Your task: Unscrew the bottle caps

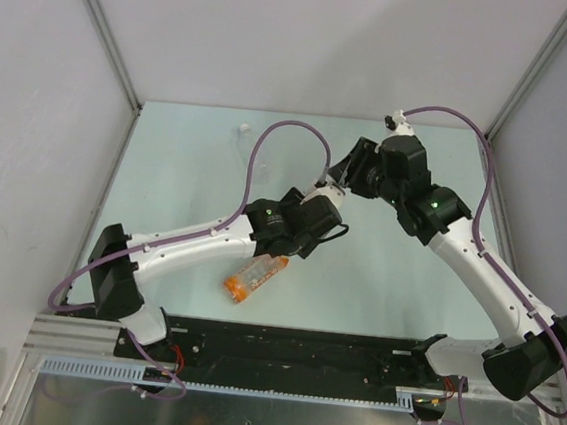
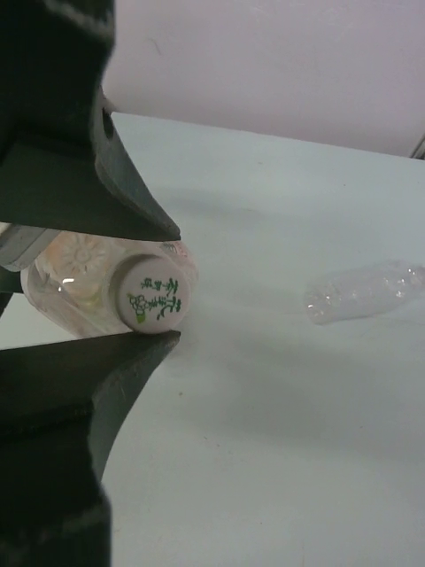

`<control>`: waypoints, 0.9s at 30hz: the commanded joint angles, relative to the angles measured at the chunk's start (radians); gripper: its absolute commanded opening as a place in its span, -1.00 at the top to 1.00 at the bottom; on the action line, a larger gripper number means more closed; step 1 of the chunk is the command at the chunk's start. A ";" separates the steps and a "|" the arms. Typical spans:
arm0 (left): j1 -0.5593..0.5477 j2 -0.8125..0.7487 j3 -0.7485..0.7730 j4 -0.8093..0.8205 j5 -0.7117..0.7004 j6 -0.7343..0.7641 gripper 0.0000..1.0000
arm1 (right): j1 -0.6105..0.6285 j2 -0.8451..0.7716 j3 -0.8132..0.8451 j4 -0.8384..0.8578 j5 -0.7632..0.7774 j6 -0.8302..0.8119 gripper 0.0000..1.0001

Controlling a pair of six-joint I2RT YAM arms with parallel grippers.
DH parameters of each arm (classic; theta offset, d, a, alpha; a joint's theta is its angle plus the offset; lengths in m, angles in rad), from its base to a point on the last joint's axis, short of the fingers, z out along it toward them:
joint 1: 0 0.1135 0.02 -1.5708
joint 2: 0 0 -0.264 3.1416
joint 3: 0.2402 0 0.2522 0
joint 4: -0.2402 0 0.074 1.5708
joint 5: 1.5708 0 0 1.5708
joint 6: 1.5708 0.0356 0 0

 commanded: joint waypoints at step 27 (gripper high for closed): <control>-0.013 -0.016 0.053 0.012 0.196 0.017 0.50 | -0.045 -0.143 -0.197 0.348 -0.251 -0.122 1.00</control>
